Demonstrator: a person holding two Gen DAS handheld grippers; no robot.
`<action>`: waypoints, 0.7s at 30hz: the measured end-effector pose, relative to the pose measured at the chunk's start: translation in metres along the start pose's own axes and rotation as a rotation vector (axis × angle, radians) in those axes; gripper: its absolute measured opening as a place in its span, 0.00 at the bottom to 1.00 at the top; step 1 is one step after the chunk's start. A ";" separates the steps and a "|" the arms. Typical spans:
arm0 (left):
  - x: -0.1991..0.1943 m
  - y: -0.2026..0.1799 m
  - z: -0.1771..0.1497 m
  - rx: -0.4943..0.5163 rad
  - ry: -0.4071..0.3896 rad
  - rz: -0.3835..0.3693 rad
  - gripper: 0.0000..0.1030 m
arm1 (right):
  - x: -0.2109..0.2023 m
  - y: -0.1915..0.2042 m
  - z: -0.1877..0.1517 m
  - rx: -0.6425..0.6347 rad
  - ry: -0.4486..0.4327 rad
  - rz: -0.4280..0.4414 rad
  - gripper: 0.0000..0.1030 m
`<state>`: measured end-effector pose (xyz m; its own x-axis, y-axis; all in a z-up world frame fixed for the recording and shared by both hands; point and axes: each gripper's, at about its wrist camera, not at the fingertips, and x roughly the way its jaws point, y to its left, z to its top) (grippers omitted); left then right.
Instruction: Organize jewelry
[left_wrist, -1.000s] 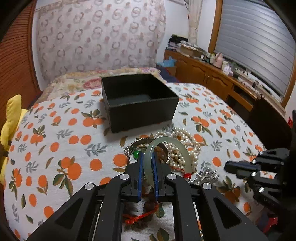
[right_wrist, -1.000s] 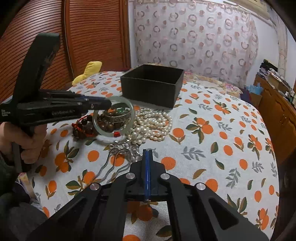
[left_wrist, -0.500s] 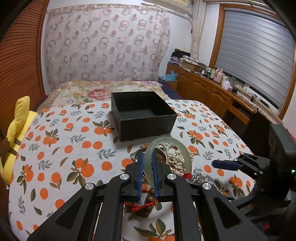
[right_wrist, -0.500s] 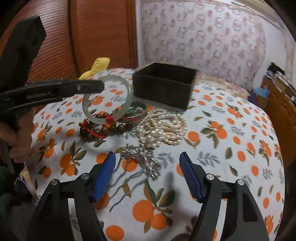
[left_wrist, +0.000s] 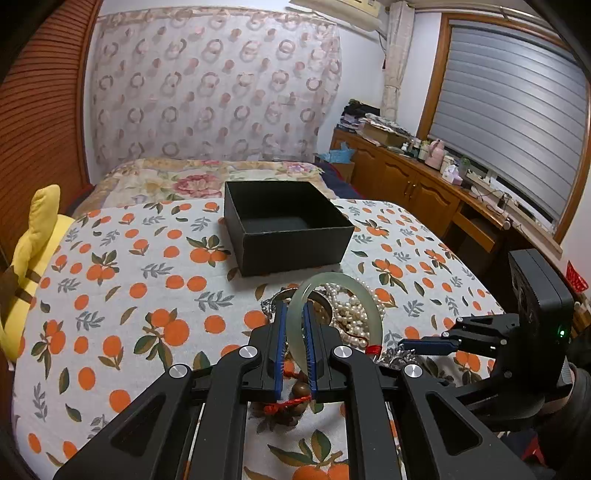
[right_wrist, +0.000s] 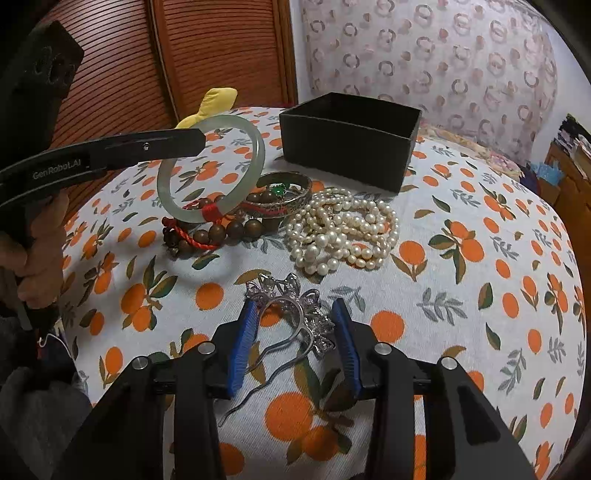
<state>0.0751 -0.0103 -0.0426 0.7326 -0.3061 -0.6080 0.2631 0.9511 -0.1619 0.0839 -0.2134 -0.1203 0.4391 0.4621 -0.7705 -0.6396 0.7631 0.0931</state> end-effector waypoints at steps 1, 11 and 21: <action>-0.001 0.000 0.000 0.001 -0.001 0.000 0.08 | -0.002 0.000 -0.001 0.004 -0.010 -0.002 0.43; -0.004 0.000 0.005 -0.006 -0.019 0.002 0.08 | -0.023 0.001 0.007 -0.022 -0.070 -0.036 0.43; -0.001 0.020 0.037 -0.024 -0.055 0.044 0.08 | -0.025 -0.034 0.062 -0.056 -0.140 -0.079 0.43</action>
<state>0.1029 0.0078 -0.0172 0.7768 -0.2656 -0.5710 0.2153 0.9641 -0.1554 0.1338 -0.2226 -0.0646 0.5706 0.4633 -0.6781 -0.6319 0.7751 -0.0022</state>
